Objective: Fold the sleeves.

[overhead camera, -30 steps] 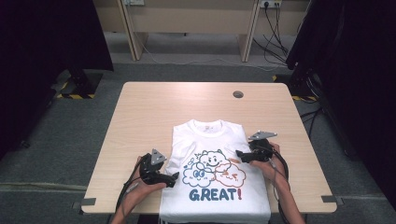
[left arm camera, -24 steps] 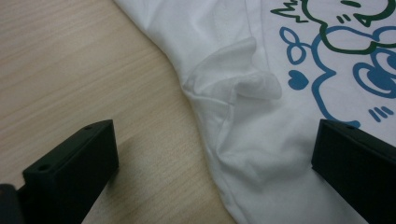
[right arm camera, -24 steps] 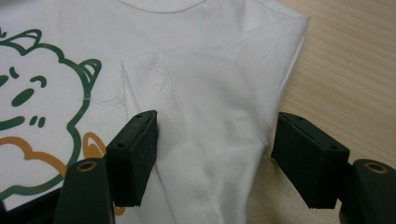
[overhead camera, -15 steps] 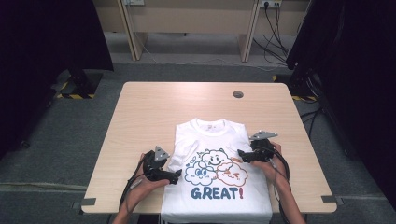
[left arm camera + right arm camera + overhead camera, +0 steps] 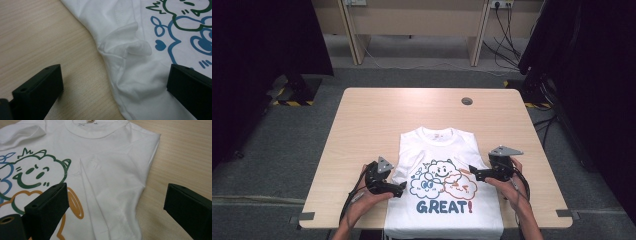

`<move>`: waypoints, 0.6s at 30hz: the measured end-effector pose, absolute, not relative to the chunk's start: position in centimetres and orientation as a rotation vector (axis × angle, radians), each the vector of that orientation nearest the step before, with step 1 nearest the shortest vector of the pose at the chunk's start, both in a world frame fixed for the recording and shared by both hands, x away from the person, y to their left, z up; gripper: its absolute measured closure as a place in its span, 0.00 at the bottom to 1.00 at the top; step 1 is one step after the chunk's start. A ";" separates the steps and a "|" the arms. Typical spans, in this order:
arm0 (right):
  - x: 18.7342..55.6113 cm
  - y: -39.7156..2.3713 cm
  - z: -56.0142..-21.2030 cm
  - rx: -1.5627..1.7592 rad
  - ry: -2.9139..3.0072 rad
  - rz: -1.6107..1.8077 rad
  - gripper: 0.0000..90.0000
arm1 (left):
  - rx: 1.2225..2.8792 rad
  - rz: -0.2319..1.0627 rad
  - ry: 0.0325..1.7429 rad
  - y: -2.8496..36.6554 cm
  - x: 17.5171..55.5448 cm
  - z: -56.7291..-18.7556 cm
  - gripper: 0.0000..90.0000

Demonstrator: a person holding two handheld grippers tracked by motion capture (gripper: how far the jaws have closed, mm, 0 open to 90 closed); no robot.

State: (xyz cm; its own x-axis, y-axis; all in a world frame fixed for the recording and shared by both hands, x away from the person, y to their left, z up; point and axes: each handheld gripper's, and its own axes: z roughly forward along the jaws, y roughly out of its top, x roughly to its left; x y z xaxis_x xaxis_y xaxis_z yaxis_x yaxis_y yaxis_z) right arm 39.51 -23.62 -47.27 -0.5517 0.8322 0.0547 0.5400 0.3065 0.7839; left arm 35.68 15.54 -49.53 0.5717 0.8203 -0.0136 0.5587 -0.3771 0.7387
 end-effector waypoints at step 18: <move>37.8 -23.8 -47.4 1.225 2.208 1.154 0.06 | 2.089 0.467 1.094 15.6 35.7 -49.5 0.00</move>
